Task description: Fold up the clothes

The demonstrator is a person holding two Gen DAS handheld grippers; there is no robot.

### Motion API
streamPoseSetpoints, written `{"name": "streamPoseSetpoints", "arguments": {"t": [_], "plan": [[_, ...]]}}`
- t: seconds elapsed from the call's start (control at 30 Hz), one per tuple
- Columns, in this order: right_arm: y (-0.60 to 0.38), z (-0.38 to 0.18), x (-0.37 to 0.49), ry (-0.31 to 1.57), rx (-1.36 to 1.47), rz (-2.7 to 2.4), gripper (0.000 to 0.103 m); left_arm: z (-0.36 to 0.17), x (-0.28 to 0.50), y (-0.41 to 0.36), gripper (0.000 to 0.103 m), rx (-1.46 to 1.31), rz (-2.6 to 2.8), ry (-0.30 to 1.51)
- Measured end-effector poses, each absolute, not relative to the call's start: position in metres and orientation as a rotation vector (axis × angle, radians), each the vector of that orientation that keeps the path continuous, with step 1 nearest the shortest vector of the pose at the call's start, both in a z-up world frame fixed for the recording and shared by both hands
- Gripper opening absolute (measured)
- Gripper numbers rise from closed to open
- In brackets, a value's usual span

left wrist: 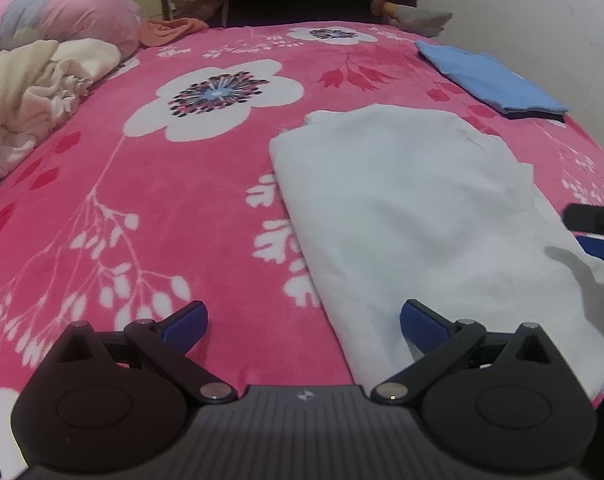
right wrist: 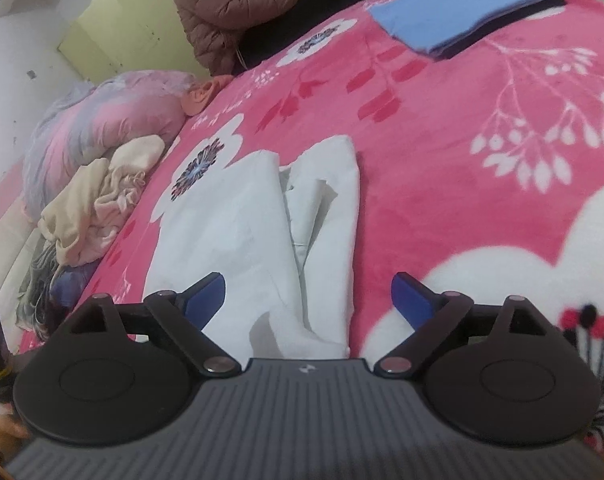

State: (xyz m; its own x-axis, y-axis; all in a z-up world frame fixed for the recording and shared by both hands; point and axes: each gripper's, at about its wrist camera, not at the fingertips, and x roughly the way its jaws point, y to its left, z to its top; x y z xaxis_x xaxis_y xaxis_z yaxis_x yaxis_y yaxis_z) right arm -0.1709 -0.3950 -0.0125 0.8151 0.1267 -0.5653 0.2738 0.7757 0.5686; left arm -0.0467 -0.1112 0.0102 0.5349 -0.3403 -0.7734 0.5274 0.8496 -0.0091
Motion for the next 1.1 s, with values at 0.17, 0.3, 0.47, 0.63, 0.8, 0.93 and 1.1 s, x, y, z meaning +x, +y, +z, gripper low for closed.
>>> {"name": "streamPoseSetpoints", "arguments": {"t": [0.17,0.3,0.47,0.63,0.8,0.93,1.1], "plan": [[-0.399,-0.017,-0.159,0.622,0.724,-0.063,0.095,0.008,-0.036,-0.105,0.103,0.156,-0.558,0.886],[-0.4,-0.018,-0.153,0.614,0.716,-0.04,0.099,0.01,-0.029,-0.108,0.103,0.121,-0.589,0.886],[-0.402,-0.021,-0.152,0.601,0.71,-0.004,0.101,0.01,-0.024,-0.116,0.103,0.092,-0.658,0.876],[-0.406,-0.023,-0.154,0.586,0.722,0.017,0.101,0.007,-0.02,-0.124,0.102,0.108,-0.688,0.866],[-0.406,-0.022,-0.155,0.583,0.719,0.024,0.102,0.007,-0.014,-0.118,0.095,0.061,-0.734,0.857],[-0.408,-0.022,-0.154,0.593,0.725,0.043,0.102,0.005,-0.007,-0.103,0.078,-0.007,-0.755,0.855],[-0.415,-0.021,-0.152,0.605,0.751,0.086,0.101,0.0,0.006,-0.085,0.06,-0.097,-0.804,0.872]]}}
